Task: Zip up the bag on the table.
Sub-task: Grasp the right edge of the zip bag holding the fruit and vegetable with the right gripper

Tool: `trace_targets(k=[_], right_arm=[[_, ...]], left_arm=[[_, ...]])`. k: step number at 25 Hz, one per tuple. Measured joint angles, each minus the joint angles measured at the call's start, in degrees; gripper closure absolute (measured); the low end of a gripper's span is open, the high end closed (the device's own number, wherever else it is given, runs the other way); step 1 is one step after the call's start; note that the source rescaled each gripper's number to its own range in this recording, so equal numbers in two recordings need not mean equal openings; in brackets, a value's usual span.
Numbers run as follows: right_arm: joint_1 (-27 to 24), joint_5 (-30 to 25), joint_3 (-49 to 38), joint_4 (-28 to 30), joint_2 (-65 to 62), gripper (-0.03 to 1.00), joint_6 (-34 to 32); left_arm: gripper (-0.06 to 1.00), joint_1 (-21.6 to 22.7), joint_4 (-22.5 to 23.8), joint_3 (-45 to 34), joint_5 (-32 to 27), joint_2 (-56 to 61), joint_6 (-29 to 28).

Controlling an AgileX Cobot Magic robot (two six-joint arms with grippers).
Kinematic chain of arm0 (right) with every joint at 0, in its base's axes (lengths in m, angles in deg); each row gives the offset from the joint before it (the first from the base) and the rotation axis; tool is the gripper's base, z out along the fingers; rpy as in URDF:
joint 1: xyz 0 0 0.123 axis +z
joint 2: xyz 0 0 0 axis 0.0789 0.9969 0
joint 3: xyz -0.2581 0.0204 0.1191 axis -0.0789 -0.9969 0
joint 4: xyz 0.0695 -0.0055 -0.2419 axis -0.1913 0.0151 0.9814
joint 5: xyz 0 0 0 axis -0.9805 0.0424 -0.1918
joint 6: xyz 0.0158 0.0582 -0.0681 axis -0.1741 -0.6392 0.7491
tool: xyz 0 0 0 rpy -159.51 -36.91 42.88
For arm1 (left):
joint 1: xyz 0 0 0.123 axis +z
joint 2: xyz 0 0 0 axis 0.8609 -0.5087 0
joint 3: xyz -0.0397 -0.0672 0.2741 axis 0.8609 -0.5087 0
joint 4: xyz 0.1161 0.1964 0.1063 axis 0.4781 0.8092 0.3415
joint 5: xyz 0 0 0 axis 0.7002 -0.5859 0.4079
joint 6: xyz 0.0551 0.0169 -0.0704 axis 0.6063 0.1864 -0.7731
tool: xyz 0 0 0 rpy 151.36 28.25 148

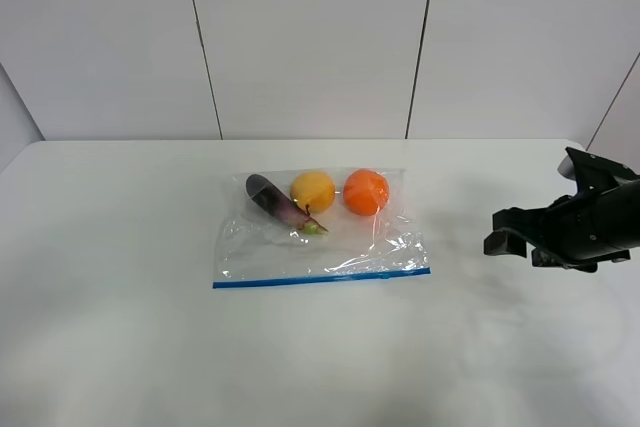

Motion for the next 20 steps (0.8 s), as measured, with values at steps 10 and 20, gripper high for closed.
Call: trace_targets(k=[10,20], right_arm=[[0.0,-0.62,0.05,-14.18,6.52,-0.01,14.02],[0.0,-3.11,0.77,-18.08,9.18,-0.01,18.75]], left_arm=[[-0.06,0.0,0.0,0.0,0.0,0.0,0.0],[-0.06,0.0,0.0,0.0,0.0,0.0,0.0]])
